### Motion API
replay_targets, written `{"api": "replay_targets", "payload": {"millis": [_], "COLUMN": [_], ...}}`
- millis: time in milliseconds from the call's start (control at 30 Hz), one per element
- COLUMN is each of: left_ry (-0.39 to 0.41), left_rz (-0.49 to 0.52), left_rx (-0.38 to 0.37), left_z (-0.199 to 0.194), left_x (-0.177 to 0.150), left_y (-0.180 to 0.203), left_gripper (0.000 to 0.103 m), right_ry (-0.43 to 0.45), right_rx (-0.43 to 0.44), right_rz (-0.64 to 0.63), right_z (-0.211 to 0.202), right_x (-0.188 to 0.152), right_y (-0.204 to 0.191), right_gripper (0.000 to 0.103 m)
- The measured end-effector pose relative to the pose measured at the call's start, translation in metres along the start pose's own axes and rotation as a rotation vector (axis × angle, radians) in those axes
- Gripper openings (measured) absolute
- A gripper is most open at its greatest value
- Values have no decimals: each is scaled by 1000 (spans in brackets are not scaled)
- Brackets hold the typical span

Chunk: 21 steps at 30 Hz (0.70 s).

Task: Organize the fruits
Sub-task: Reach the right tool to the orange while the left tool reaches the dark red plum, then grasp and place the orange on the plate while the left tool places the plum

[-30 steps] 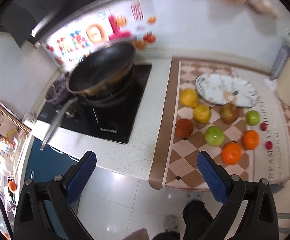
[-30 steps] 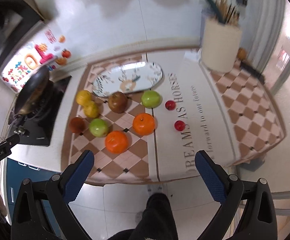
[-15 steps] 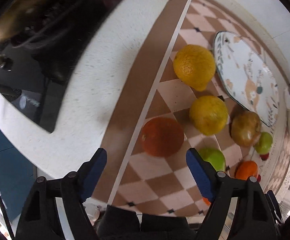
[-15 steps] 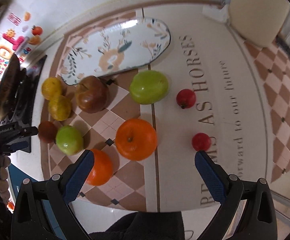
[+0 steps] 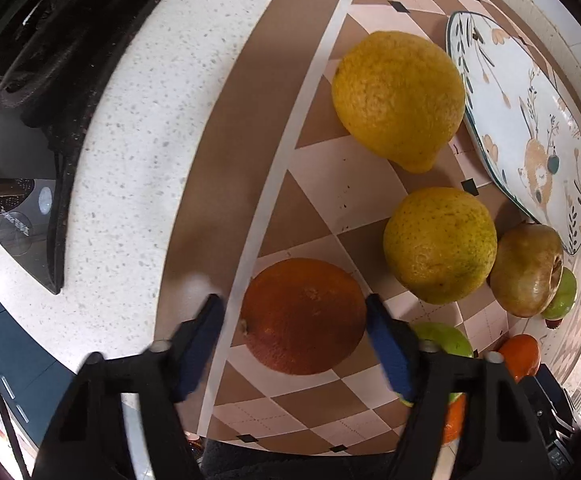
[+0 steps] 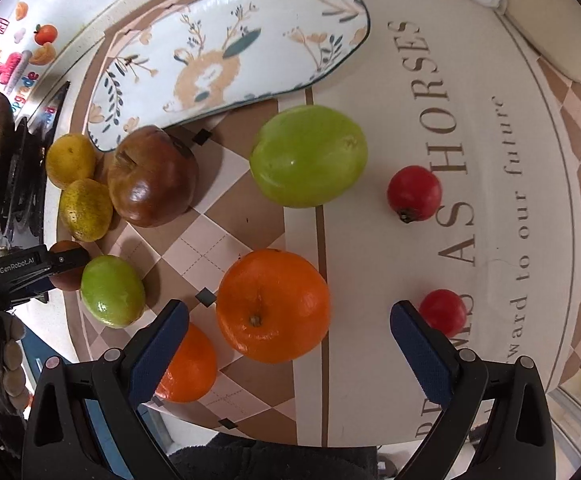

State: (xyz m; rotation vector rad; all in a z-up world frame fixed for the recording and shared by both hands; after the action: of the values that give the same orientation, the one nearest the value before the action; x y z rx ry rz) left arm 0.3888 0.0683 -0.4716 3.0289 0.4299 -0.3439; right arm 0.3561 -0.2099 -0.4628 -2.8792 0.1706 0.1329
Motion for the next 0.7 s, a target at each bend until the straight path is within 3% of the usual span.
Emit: {"api": "replay_targets", "payload": {"millis": [67, 200, 300, 367, 533, 700], "left_ry": [4, 34, 47, 63, 101, 164], "left_rz": [-7, 14, 28, 38, 63, 108], "left_rx": [-20, 16, 34, 45, 61, 43], "left_z": [2, 5, 5, 3, -9, -50], "left_x": [1, 1, -1, -7, -25, -39], "left_y": [0, 2, 8, 10, 20, 37], "left_gripper": [54, 53, 53, 53, 53, 53], "right_ry": [-15, -32, -53, -68, -55, -32], "right_rx": [8, 5, 24, 33, 18, 52], "right_rz": [2, -5, -15, -22, -63, -70], "right_z": [4, 11, 16, 22, 23, 3], "right_x": [1, 4, 2, 1, 0, 1], "right_y": [-1, -3, -7, -10, -18, -30], "right_gripper": [102, 97, 85, 67, 66, 65]}}
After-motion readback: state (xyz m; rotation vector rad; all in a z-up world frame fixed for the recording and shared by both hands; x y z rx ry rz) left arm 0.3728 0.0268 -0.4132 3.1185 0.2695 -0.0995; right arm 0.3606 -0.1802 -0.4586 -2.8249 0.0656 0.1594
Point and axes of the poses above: each gripper's, at about its wrist camera, not at the fingertips, and z roughly the way its jaws point, y to its right, x to its top, the point moved 9 cm from there along z, roughly the way its jaws point, and after that the axes turned 4 degrees about -y, right-handed, at the moved point
